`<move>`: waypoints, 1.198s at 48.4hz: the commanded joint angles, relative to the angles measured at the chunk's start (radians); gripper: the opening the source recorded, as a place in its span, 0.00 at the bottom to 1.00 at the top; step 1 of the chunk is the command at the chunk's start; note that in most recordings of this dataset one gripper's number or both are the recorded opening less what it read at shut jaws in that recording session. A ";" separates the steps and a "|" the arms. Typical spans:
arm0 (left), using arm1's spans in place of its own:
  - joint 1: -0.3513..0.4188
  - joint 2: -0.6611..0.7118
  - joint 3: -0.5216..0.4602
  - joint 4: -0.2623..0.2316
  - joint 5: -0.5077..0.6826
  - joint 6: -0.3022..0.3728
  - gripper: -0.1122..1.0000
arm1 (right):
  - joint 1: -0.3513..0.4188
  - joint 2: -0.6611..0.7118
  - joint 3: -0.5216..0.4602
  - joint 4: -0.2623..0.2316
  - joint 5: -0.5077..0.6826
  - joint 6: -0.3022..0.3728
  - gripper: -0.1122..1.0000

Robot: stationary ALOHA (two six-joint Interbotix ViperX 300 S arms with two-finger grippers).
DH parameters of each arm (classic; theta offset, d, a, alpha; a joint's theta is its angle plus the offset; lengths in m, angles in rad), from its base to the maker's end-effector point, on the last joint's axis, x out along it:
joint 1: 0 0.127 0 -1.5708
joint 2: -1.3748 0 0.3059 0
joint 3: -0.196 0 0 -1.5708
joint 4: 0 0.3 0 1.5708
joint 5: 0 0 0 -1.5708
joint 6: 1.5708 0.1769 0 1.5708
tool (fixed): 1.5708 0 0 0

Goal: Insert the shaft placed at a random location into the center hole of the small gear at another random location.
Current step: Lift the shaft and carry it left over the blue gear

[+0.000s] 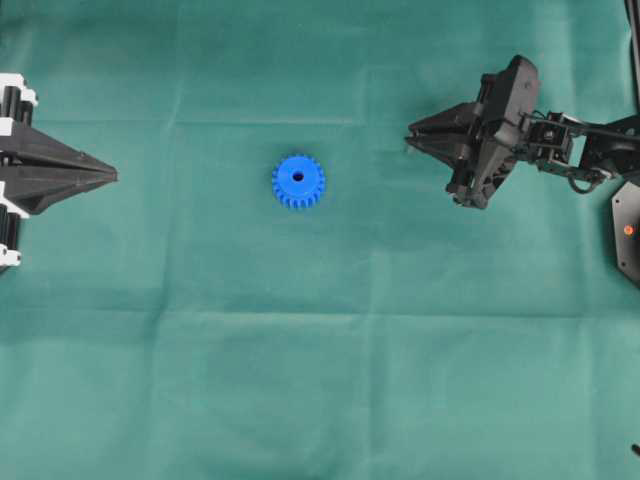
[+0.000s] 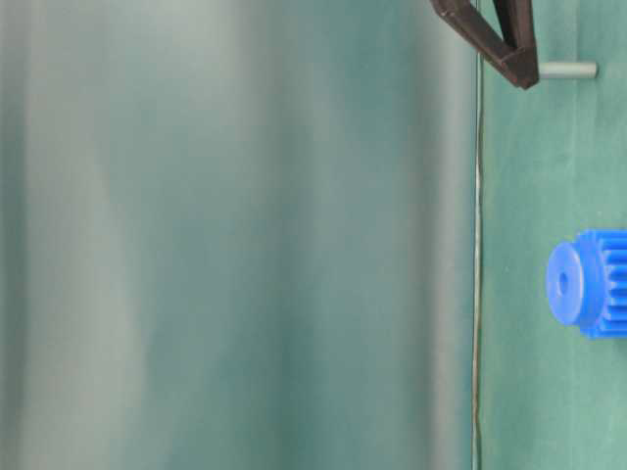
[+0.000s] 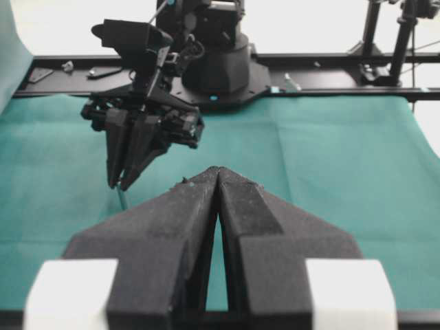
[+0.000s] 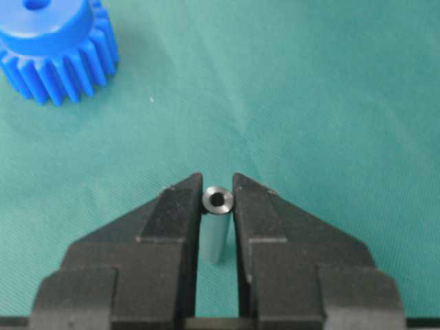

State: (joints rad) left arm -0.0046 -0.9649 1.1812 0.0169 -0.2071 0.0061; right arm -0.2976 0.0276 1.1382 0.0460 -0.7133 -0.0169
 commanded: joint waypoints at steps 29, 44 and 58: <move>-0.003 0.005 -0.025 0.003 -0.006 -0.002 0.10 | 0.005 -0.261 -0.061 -0.008 0.268 -0.028 0.23; -0.003 0.005 -0.025 0.003 -0.006 -0.002 0.10 | 0.021 -0.202 -0.126 -0.008 0.262 -0.026 0.23; -0.003 0.005 -0.025 0.003 -0.006 -0.002 0.10 | 0.084 -0.091 -0.262 -0.009 0.268 -0.026 0.23</move>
State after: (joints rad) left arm -0.0061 -0.9649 1.1812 0.0169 -0.2071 0.0061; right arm -0.2301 -0.0721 0.9281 0.0383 -0.4479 -0.0291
